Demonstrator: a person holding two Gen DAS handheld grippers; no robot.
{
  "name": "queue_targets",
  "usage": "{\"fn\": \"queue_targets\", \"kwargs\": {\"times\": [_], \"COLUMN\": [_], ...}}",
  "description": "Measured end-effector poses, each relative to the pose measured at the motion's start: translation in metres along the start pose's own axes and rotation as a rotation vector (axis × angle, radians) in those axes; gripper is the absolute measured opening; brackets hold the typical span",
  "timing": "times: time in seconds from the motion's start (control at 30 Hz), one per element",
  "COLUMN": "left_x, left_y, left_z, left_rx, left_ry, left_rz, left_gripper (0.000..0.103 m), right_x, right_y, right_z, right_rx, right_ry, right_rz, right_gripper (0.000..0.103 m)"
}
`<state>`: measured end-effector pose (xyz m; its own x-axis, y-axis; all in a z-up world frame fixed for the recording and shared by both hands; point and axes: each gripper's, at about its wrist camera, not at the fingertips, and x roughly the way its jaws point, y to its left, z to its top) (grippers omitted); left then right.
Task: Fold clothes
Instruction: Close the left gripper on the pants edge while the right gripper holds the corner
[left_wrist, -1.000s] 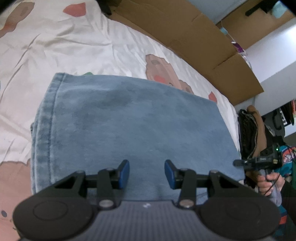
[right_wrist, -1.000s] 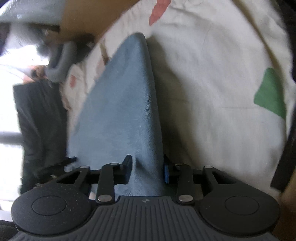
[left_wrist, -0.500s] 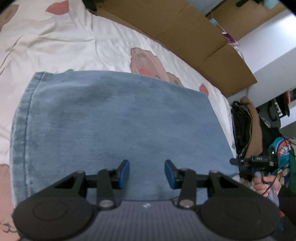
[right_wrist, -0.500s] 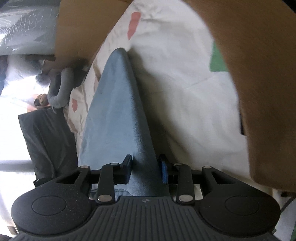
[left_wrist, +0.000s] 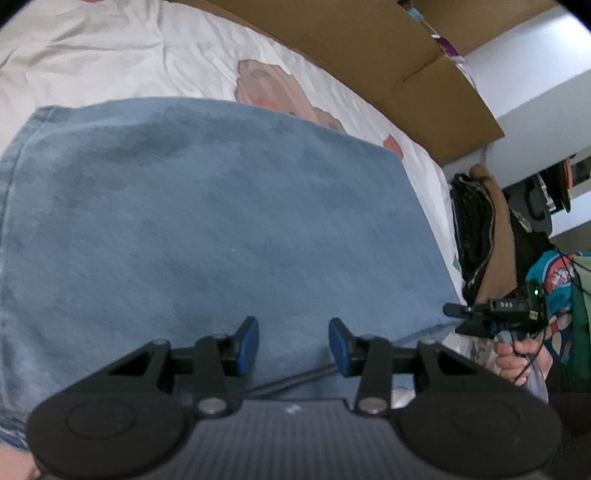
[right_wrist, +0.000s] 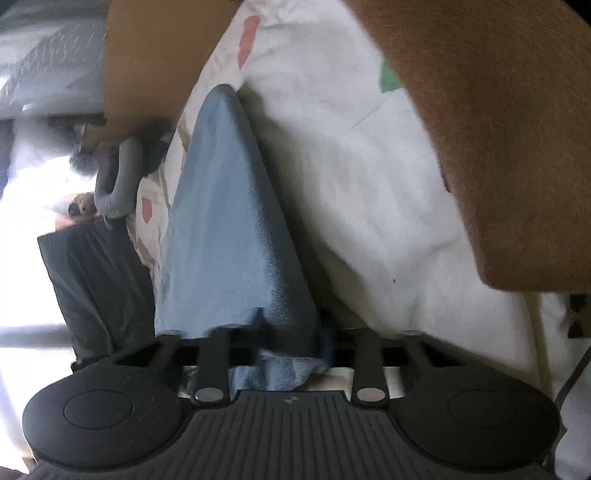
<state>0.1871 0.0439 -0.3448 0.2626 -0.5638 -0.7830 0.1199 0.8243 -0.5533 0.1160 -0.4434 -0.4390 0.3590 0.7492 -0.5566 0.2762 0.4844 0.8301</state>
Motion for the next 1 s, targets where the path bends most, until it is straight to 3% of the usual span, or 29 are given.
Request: {"fn": "queue_targets", "kwargs": {"times": [0.13,0.3,0.43,0.57,0.67,0.7,0.87,1.0], "left_x": [0.005,0.013,0.019,0.031,0.040,0.043,0.049,0.049], "left_y": [-0.003,-0.008,-0.014,-0.020,-0.022,-0.022,-0.019,-0.019], "left_z": [-0.002,0.002,0.002,0.007,0.008,0.007,-0.008,-0.019], "left_rx": [0.011,0.008,0.012,0.012,0.019,0.014,-0.016,-0.030], "left_ry": [0.010,0.009,0.010,0.004,0.010,0.016,0.040,0.053], "left_rz": [-0.006,0.001,0.002,-0.001,0.032,0.043,0.045,0.044], "left_gripper": [0.044,0.044,0.043,0.030,0.014,0.006,0.002,0.002], "right_x": [-0.007,-0.003,0.006,0.020,0.023,0.023,0.021,0.028], "right_y": [0.002,0.002,0.006,0.012,0.018,0.021,0.030,0.028], "right_z": [0.001,0.007,0.010,0.014,0.016,0.016,0.014,0.017], "right_rx": [0.004,0.030,0.038,0.022,0.003,-0.007,-0.021,-0.025], "right_ry": [-0.007,-0.013,-0.049,-0.039,-0.033,-0.035,-0.037,-0.010], "right_rz": [0.030,0.038,0.067,0.063,0.044,0.037,0.050,-0.014], "right_gripper": [0.019,0.037,0.044,0.042,0.018,0.018,0.019,0.020]}}
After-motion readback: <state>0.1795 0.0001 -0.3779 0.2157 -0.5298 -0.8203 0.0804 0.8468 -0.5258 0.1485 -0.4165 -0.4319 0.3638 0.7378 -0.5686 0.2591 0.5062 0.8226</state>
